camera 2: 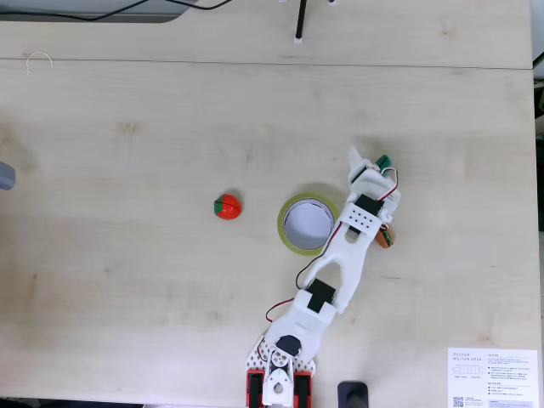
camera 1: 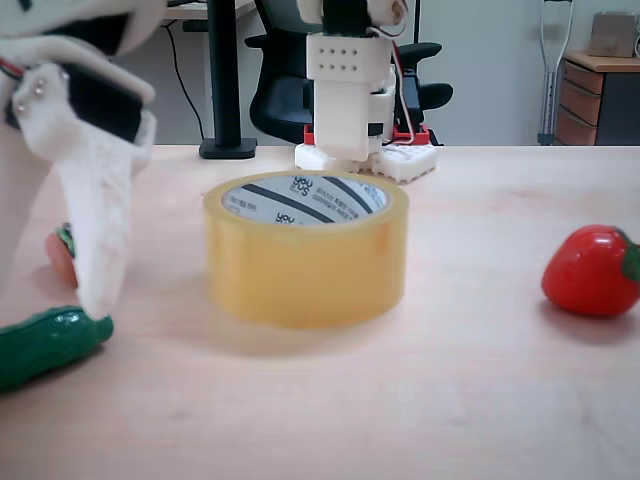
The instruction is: Grasp a cucumber and put it in the hole.
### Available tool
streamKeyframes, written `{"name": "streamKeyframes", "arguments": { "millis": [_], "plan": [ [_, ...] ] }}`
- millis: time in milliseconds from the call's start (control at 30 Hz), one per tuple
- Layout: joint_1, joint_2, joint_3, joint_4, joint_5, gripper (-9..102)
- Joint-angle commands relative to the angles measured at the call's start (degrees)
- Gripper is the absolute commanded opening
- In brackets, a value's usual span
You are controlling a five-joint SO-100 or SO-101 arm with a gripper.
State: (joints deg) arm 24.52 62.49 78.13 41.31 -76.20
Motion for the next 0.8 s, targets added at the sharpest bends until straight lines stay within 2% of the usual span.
{"name": "streamKeyframes", "arguments": {
  "millis": [0, 467, 767],
  "plan": [
    [0.44, 0.18, -5.10, -2.29, -0.09, 41],
    [2.02, -8.00, -10.81, -2.29, -0.53, 41],
    [2.81, -8.09, -10.90, -0.35, -10.20, 34]
  ]
}}
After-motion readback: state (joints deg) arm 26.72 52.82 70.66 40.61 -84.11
